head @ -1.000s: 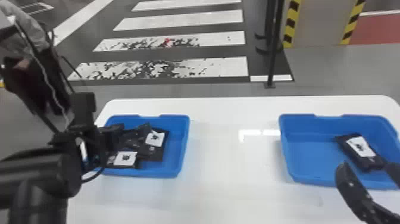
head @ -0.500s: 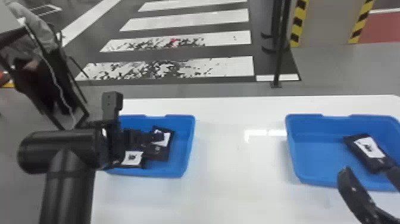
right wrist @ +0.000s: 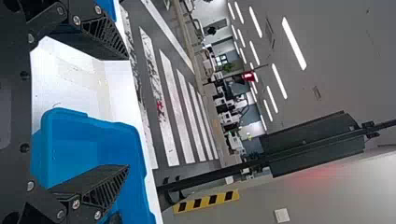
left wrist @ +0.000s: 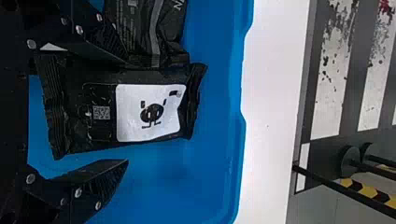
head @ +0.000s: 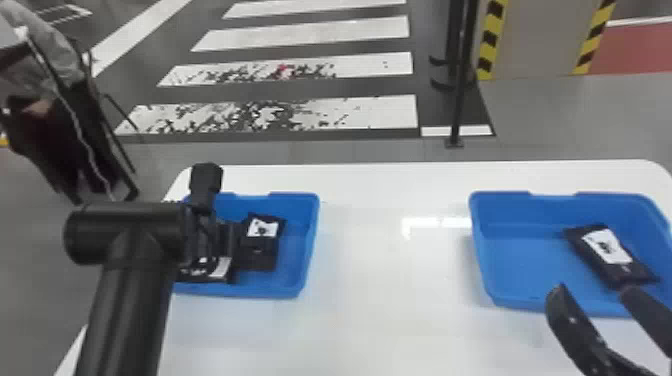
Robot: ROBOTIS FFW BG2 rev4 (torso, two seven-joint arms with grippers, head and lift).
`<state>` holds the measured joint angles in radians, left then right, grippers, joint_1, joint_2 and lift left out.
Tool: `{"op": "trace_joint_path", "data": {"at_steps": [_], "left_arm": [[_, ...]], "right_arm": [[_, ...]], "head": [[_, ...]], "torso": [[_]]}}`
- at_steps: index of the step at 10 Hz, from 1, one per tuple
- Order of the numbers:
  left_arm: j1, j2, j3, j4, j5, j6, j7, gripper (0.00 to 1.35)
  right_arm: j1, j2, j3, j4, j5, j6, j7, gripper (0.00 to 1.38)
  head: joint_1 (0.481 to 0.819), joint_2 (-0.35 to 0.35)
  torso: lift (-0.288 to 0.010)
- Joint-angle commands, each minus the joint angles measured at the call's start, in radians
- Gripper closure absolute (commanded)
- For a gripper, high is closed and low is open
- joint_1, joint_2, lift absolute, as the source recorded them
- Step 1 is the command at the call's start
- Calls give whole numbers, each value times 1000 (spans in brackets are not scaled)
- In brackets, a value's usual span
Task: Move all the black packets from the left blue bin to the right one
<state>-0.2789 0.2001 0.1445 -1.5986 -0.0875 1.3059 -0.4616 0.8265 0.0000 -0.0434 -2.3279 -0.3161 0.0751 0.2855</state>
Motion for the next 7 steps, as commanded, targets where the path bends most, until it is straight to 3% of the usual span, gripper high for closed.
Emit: {"op": "trace_joint_path", "data": {"at_steps": [1, 2, 5, 7], "left_arm": [[-13, 12, -19, 51, 16, -12, -6, 1125], [-1, 5, -1, 51, 14, -20, -6, 1200], [16, 9, -5, 2, 38, -71, -66, 1202], [119, 10, 3, -224, 105, -49, -75, 1202]], "right_arm": [[-4, 1, 4, 7, -11, 6, 1, 217], [-4, 1, 4, 7, -13, 6, 3, 219], [-2, 1, 4, 7, -21, 6, 7, 231], [-7, 1, 4, 10, -33, 16, 17, 233]], "head": [[695, 187], [695, 187], [695, 184], [695, 157]], "torso": [[-140], [-140], [-140], [-140]]}}
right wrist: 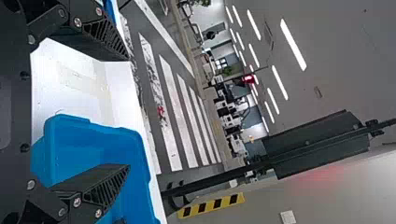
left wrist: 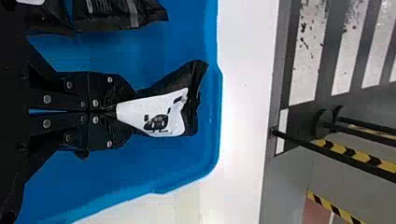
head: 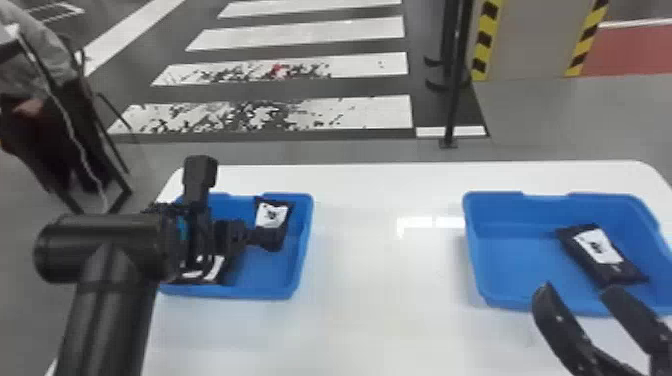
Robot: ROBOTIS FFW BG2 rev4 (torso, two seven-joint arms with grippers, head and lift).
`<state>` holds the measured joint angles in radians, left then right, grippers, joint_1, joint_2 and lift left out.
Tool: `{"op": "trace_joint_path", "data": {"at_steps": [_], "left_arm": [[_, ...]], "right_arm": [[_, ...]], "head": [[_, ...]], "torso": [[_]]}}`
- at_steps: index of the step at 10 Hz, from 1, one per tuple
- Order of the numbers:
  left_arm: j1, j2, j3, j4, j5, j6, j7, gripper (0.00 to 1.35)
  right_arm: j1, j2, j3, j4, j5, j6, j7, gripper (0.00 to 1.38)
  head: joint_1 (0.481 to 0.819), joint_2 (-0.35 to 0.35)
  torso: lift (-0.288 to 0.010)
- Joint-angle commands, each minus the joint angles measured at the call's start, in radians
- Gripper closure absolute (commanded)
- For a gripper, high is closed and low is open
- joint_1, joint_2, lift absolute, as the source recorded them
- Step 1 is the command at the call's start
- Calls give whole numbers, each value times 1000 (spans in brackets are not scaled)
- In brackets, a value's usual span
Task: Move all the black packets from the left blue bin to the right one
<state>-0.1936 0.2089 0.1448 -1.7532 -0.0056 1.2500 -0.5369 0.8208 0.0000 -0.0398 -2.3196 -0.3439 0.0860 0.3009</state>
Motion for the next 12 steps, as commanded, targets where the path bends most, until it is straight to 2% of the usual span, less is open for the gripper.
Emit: {"op": "trace_joint_path", "data": {"at_steps": [1, 3, 4, 5, 6, 8, 10, 12], "left_arm": [[86, 3, 13, -167, 69, 9, -6, 1202], [196, 3, 13, -369, 173, 7, -14, 1202], [223, 1, -13, -413, 241, -18, -26, 1202], [235, 0, -51, -430, 291, -33, -44, 1202], [252, -5, -83, -454, 331, -42, -54, 1202], [272, -19, -117, -486, 361, -42, -66, 1202], [267, -13, -197, -486, 428, -50, -66, 1202], [257, -9, -242, -486, 458, -52, -66, 1202]], "right_arm": [[-11, 1, 0, 4, -11, 7, 9, 233], [-33, 1, 0, -3, -41, 42, 34, 233], [-50, 1, 0, -3, -57, 71, 52, 233], [-75, 1, 0, -3, -65, 100, 75, 233], [-107, 1, 4, 16, -75, 110, 92, 236], [-168, -6, 16, 48, -85, 130, 110, 239], [-234, -23, 42, 87, -105, 130, 112, 239], [-298, -35, 80, 124, -131, 130, 113, 239]], "head": [[695, 151], [695, 120], [695, 98], [695, 85], [695, 40], [695, -27], [695, -63], [695, -107]], "torso": [[-140], [-140], [-140], [-140], [-140], [-140], [-140], [-140]]}}
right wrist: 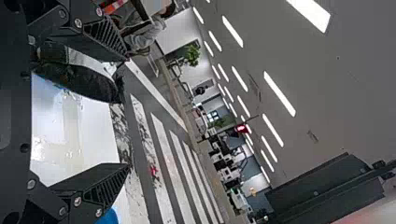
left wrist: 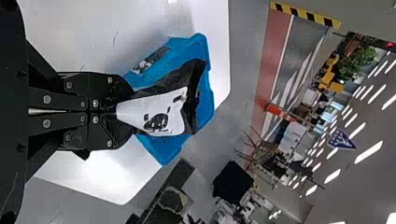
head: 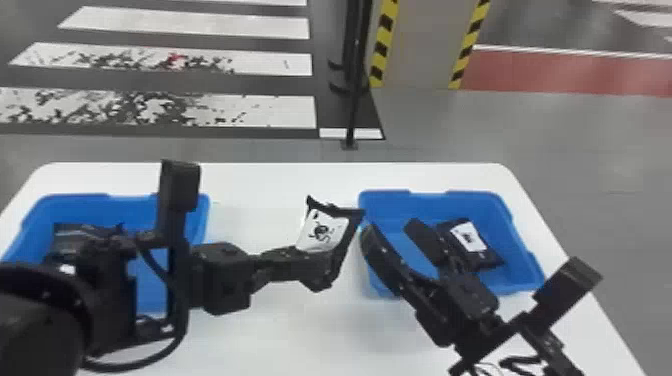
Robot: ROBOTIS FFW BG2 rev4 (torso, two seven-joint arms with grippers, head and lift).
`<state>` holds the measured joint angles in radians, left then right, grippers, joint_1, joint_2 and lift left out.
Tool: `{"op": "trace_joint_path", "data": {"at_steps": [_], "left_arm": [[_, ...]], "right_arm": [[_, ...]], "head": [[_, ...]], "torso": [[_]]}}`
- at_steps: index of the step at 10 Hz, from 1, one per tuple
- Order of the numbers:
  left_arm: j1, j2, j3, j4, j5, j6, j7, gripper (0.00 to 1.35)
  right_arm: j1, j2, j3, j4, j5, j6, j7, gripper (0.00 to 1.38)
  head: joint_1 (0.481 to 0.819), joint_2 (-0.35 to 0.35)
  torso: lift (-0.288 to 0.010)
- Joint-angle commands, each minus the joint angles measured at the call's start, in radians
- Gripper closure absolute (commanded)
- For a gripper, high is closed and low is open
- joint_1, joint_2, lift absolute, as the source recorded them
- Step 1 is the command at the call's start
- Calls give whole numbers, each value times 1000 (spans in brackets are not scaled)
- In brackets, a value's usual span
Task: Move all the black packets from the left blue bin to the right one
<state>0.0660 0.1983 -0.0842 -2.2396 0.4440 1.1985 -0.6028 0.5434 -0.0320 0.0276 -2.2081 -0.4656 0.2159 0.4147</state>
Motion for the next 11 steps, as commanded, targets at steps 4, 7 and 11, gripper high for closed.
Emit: {"op": "trace_joint_path", "data": {"at_steps": [4, 7, 11], "left_arm": [[-19, 6, -71, 2, 33, -8, 3, 1202], [-22, 6, -81, 2, 45, -13, 5, 1202], [10, -10, -41, 2, 73, -18, 25, 894]], "right_arm": [[-62, -9, 62, 45, -43, 59, 16, 260], [-75, -6, 64, 67, -65, 56, 19, 1217], [-80, -6, 66, 74, -85, 56, 26, 1279]], "head": [[695, -114], [695, -105], [695, -104]], "torso": [[-140], [-140], [-140]]}}
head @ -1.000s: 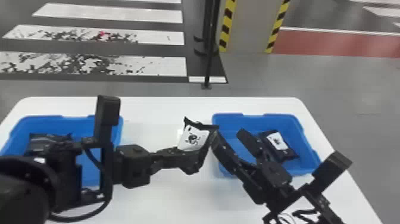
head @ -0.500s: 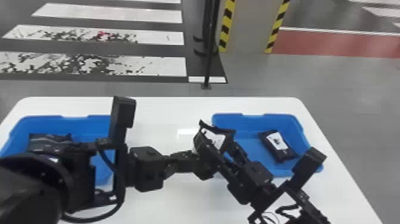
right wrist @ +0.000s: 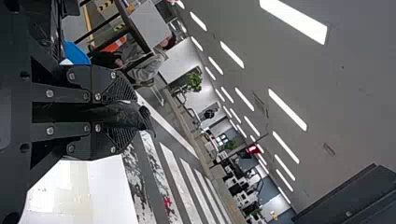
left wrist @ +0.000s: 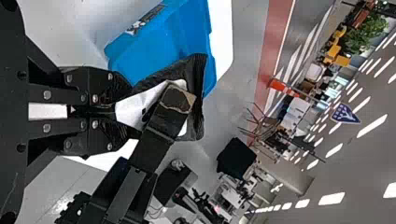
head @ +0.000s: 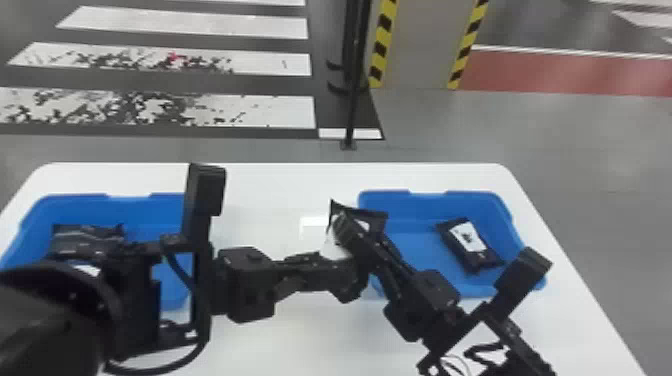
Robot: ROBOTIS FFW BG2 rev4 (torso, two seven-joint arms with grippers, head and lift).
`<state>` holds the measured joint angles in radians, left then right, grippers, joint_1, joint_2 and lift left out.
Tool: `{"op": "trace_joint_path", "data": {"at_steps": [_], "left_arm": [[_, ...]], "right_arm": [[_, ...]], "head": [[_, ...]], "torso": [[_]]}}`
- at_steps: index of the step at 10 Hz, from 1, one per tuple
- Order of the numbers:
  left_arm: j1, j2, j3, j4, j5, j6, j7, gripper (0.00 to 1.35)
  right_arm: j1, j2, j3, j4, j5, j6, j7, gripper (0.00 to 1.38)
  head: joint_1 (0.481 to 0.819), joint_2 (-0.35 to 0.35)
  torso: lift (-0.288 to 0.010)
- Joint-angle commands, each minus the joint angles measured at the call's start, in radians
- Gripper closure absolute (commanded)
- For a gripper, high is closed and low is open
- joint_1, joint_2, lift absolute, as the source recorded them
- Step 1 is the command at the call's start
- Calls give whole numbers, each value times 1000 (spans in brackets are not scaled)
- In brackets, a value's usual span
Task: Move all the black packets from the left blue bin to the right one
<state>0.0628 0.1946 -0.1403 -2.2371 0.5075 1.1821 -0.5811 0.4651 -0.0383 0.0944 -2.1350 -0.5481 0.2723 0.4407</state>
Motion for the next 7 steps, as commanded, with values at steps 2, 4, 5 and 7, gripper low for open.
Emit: {"op": "trace_joint_path", "data": {"at_steps": [2, 4, 5, 7], "left_arm": [[52, -18, 69, -3, 13, -21, 3, 67], [92, -12, 106, -30, 13, -26, 0, 165], [121, -11, 136, -52, 15, -26, -2, 176], [183, -14, 210, -91, 15, -19, -2, 176]], "right_arm": [[-36, -3, -39, 40, 4, 0, -2, 1279], [-114, -28, -98, 104, 67, -7, -2, 1279], [-161, -38, -132, 153, 101, -7, -2, 1279], [-247, -48, -224, 271, 199, -7, -2, 1273]], "head": [[695, -90], [695, -96], [695, -109], [695, -137]], "torso": [[-140], [-140], [-140], [-140]]}}
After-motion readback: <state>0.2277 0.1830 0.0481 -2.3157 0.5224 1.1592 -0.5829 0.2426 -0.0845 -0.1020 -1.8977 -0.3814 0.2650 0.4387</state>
